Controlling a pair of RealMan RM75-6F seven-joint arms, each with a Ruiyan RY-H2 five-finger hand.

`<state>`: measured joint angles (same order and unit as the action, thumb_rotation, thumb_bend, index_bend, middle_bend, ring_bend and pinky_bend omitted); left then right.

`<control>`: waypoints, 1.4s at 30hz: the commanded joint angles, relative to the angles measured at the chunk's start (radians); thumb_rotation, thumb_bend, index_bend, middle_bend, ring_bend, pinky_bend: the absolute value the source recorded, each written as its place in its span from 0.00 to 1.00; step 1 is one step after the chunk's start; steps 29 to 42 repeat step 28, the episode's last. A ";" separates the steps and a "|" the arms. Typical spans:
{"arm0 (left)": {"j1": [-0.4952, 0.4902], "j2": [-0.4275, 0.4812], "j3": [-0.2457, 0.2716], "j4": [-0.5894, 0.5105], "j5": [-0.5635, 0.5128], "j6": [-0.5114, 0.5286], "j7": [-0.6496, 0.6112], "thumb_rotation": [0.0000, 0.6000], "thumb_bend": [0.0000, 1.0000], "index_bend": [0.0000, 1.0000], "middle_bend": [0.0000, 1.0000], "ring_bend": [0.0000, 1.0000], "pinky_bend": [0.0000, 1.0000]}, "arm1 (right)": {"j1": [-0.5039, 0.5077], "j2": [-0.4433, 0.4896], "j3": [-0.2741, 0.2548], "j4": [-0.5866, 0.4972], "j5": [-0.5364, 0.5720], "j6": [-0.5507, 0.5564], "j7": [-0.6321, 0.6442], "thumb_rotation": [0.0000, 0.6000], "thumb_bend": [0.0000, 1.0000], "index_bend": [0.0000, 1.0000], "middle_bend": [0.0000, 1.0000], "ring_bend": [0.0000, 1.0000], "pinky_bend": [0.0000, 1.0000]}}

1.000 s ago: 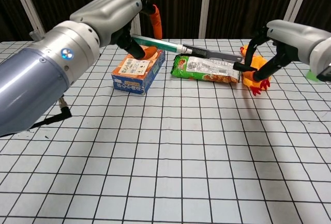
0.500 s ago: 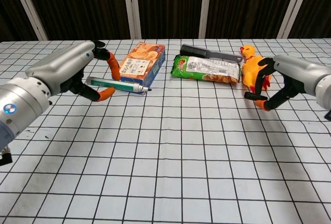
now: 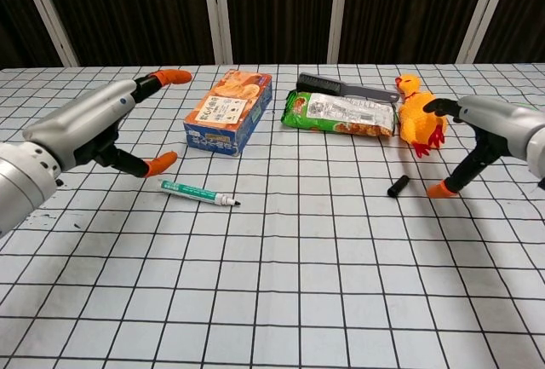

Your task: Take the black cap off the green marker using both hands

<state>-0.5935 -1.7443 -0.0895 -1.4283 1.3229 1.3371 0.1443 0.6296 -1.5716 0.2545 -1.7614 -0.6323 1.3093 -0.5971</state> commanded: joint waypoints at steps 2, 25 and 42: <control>0.025 0.064 -0.008 -0.071 0.022 0.030 0.016 1.00 0.55 0.05 0.01 0.00 0.00 | -0.019 0.032 0.019 -0.032 -0.024 0.017 0.039 1.00 0.16 0.00 0.03 0.03 0.04; 0.306 0.539 0.039 -0.264 -0.122 0.133 0.022 1.00 0.58 0.10 0.06 0.00 0.00 | -0.293 0.439 -0.122 0.037 -0.468 0.157 0.301 1.00 0.16 0.02 0.03 0.03 0.04; 0.311 0.537 0.035 -0.247 -0.114 0.124 0.004 1.00 0.58 0.10 0.06 0.00 0.00 | -0.301 0.465 -0.131 0.029 -0.497 0.151 0.299 1.00 0.16 0.02 0.03 0.03 0.04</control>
